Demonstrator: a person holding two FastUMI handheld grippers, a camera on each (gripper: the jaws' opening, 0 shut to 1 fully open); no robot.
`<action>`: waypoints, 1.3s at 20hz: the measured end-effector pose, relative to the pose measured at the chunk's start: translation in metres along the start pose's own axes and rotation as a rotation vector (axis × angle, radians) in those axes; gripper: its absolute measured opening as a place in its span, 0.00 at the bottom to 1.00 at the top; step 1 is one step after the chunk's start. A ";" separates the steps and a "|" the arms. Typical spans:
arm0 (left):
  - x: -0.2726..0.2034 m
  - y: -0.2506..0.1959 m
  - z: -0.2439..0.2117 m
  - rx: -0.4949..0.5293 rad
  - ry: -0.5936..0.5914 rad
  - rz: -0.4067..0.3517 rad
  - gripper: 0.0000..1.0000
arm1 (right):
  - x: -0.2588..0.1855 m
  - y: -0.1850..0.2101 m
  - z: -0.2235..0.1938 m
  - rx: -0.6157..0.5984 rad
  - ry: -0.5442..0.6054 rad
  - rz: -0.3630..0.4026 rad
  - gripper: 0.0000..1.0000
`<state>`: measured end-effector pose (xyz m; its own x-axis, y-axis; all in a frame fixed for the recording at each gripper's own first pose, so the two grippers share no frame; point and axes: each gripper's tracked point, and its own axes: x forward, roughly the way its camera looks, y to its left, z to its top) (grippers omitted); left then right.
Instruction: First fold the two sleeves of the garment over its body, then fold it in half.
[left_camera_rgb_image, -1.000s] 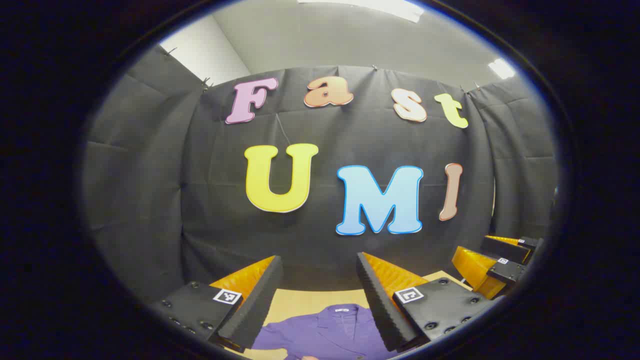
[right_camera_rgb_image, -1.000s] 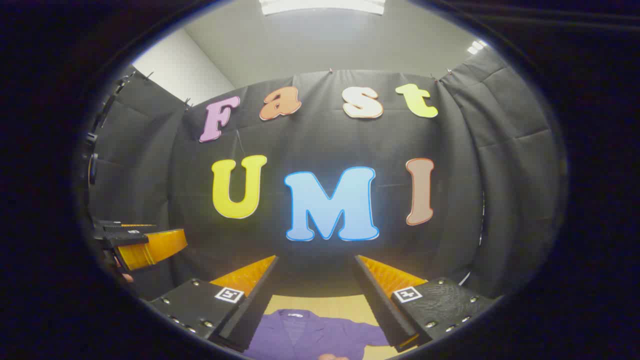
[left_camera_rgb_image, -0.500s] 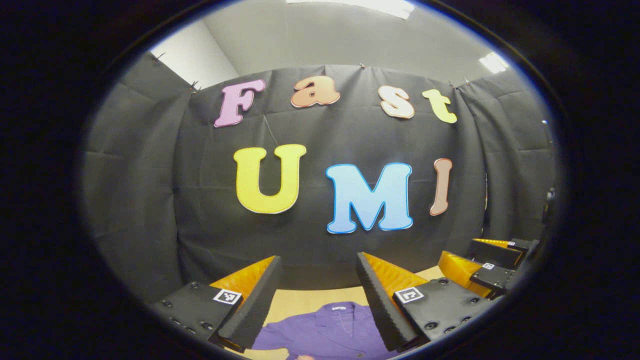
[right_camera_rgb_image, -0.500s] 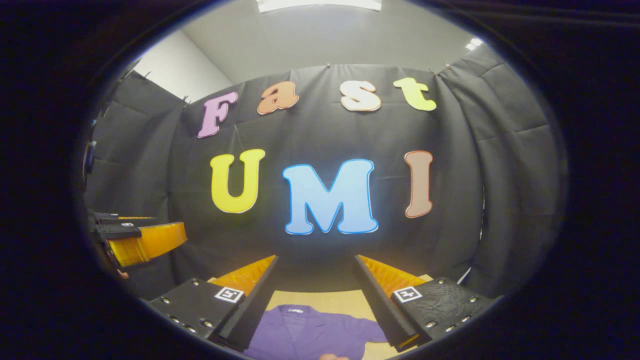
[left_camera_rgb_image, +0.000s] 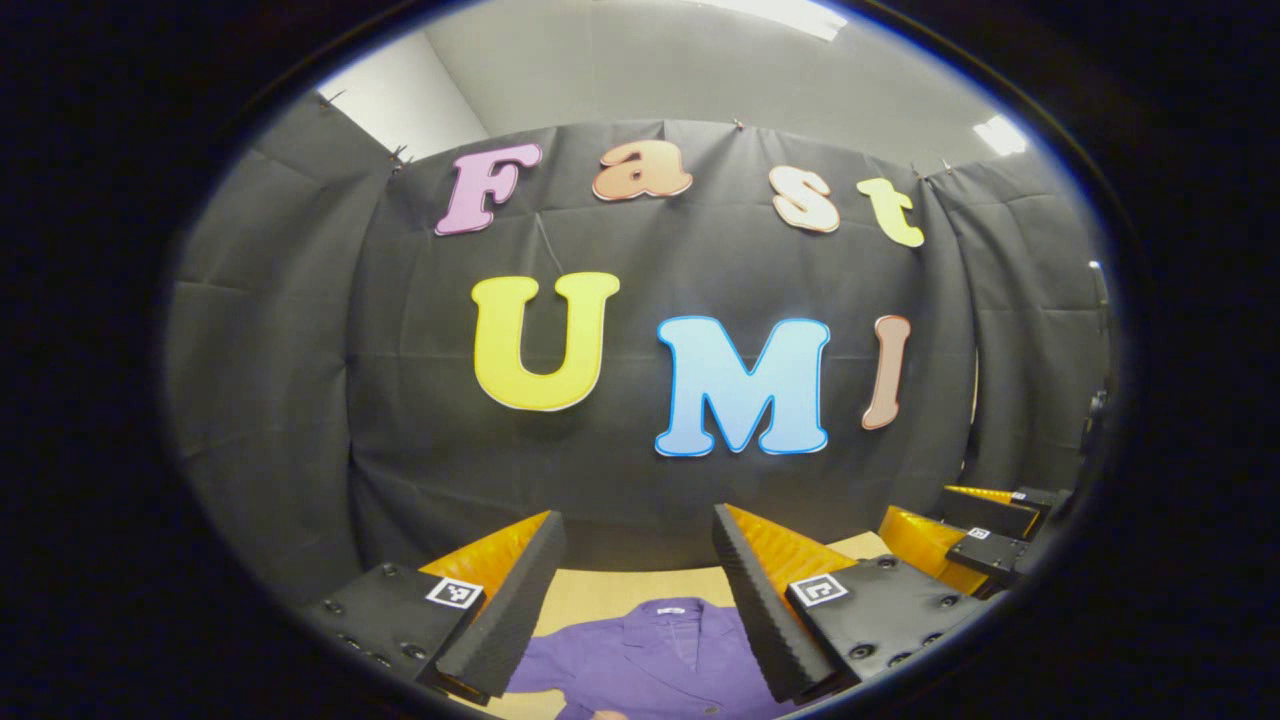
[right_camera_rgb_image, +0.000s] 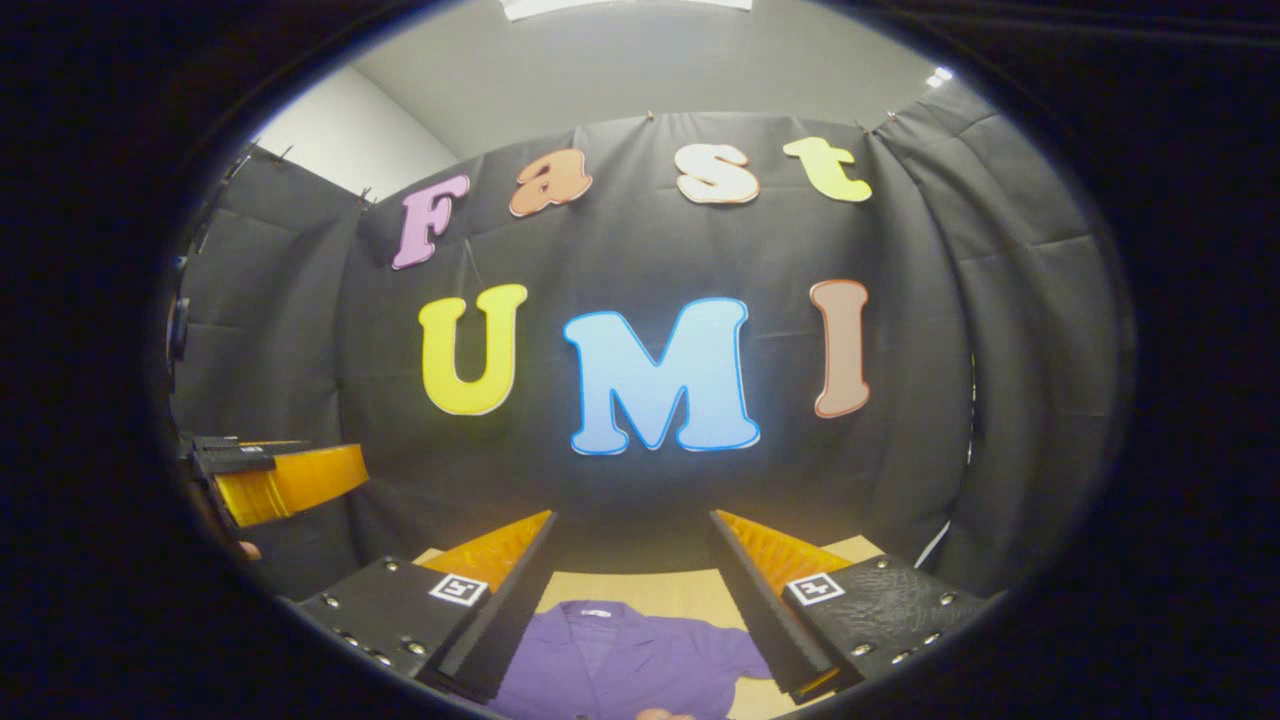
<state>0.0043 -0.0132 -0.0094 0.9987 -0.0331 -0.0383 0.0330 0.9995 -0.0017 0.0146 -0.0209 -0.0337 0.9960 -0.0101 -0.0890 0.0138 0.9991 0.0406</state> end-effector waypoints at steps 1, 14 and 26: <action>0.002 0.000 -0.001 0.003 0.004 0.000 0.93 | 0.003 -0.011 -0.006 0.010 0.016 -0.018 0.93; 0.016 0.020 -0.015 0.014 0.051 0.085 0.93 | 0.022 -0.225 -0.128 0.044 0.231 -0.417 0.93; 0.011 0.026 -0.022 0.041 0.077 0.161 0.93 | -0.016 -0.363 -0.278 0.102 0.468 -0.636 0.94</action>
<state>0.0154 0.0128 -0.0319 0.9853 0.1295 -0.1113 -0.1244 0.9909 0.0514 -0.0308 -0.3718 -0.3241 0.6540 -0.5365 -0.5333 0.5980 0.7985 -0.0699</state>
